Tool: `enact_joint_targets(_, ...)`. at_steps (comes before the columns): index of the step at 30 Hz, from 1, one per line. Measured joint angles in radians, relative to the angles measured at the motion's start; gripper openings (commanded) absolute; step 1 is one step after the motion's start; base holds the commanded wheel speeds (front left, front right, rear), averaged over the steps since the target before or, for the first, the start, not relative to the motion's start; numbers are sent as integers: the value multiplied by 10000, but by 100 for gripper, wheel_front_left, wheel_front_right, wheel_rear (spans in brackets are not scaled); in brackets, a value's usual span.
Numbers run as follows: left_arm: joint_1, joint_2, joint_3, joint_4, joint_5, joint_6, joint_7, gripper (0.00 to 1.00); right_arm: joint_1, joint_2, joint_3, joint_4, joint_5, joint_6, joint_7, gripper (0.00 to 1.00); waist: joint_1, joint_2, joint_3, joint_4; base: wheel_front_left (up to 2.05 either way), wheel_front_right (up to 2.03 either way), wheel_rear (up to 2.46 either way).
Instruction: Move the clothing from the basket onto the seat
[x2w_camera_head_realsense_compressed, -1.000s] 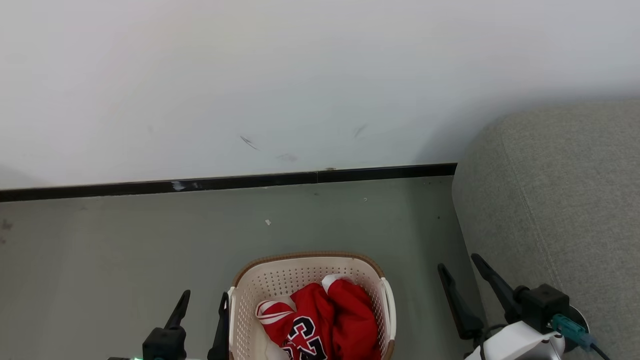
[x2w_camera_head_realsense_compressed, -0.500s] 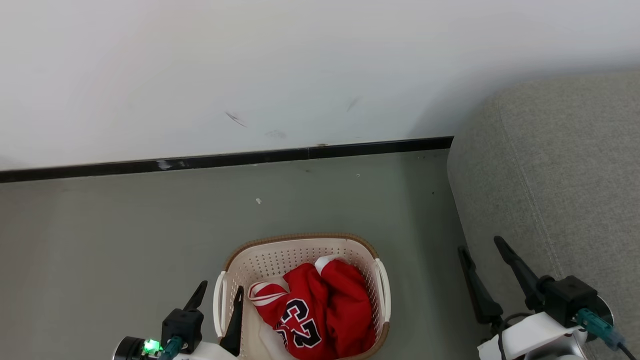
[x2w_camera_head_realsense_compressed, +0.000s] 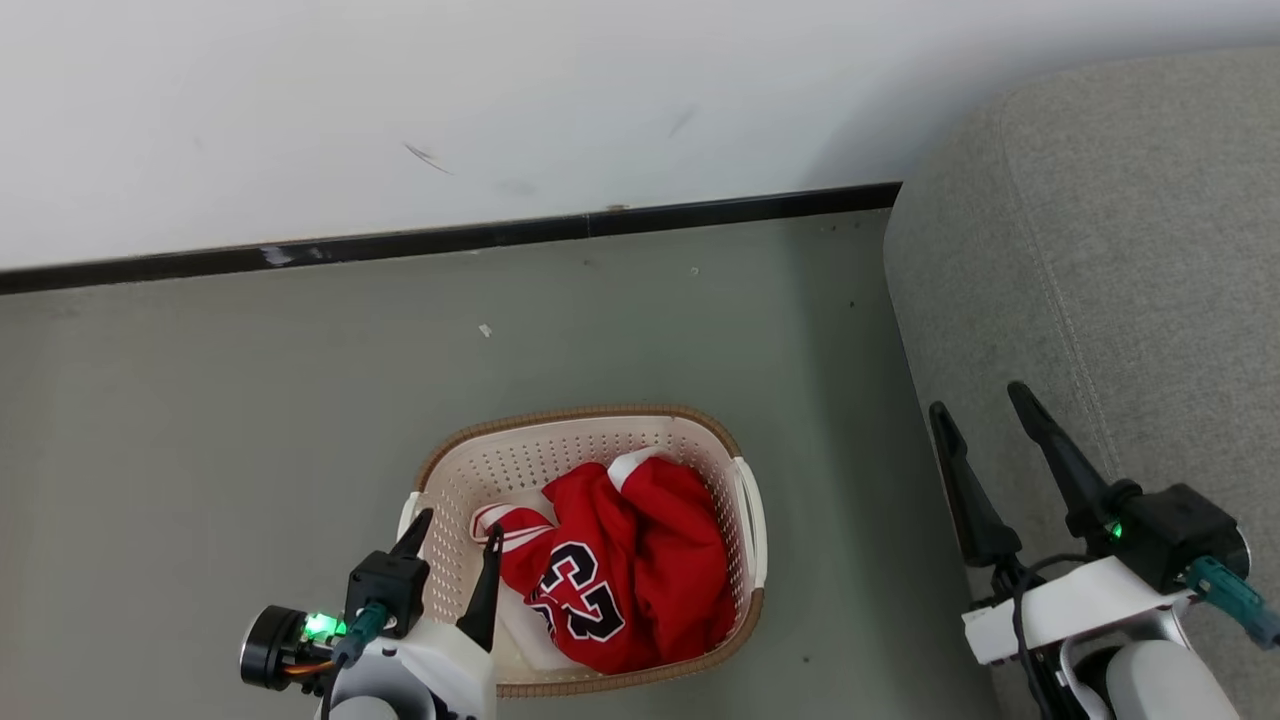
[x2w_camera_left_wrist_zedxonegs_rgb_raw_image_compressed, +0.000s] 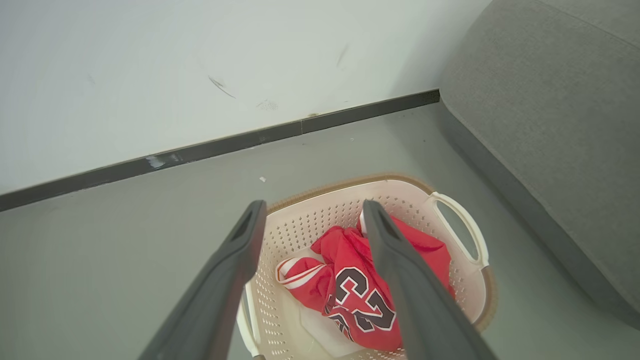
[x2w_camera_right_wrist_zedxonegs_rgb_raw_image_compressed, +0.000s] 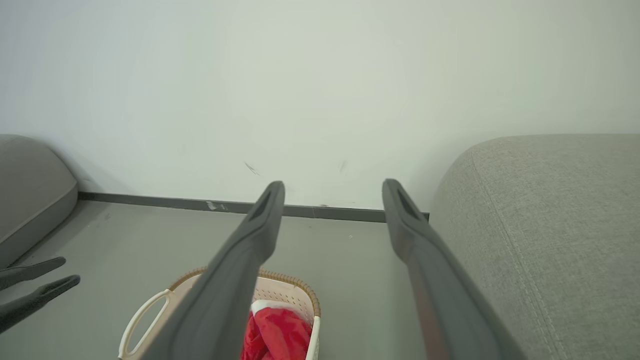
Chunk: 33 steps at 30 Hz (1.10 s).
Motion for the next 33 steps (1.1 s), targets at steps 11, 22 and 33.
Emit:
enact_joint_targets(11, -1396, -8, -380, 671, -332, 40, 190, 100, -1257, -6, 107, -506, 35, 0, -6, 100, 0, 0, 1341, -316, 0, 0, 0)
enact_joint_targets(22, -2506, -15, -1122, 1214, -677, 102, 366, 100, -2336, -15, 107, -711, 201, 0, -13, 100, 0, 0, 2633, -727, 0, 0, 0)
enact_joint_targets(33, -3444, -12, -1559, 1603, -1308, 102, 537, 100, -3311, -21, 353, -719, 477, 0, -13, 100, 0, 0, 3762, -1204, 0, 0, 0)
